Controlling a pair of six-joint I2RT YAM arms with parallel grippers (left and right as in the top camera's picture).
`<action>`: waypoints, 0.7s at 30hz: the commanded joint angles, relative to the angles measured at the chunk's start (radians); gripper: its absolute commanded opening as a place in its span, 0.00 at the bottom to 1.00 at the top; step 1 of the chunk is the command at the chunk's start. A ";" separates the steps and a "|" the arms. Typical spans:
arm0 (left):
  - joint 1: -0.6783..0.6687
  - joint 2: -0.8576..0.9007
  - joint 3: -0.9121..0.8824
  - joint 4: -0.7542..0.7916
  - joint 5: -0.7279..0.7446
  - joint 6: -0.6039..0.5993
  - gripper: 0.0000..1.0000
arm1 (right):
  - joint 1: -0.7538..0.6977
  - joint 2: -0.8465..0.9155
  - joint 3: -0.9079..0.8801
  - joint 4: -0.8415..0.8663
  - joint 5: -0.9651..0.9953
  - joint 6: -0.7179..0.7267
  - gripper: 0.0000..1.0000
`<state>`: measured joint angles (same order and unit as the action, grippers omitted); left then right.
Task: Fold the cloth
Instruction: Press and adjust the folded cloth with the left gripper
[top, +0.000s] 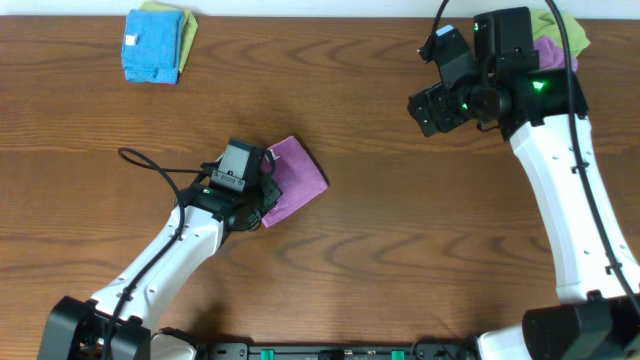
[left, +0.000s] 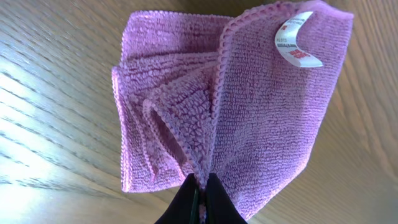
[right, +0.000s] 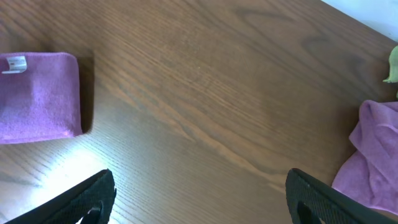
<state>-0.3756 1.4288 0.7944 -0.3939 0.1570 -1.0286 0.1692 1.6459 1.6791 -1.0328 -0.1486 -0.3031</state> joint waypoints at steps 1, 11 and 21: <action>0.003 -0.002 0.003 -0.011 -0.036 0.044 0.06 | -0.004 -0.009 -0.021 0.005 -0.021 0.003 0.88; 0.003 -0.002 0.003 -0.106 -0.115 0.046 0.06 | -0.004 -0.009 -0.026 0.019 -0.021 0.003 0.88; 0.003 -0.001 -0.002 -0.149 -0.167 0.046 0.13 | -0.004 -0.009 -0.026 0.020 -0.021 0.003 0.90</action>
<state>-0.3756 1.4288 0.7940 -0.5354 0.0288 -0.9901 0.1692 1.6459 1.6592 -1.0134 -0.1581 -0.3031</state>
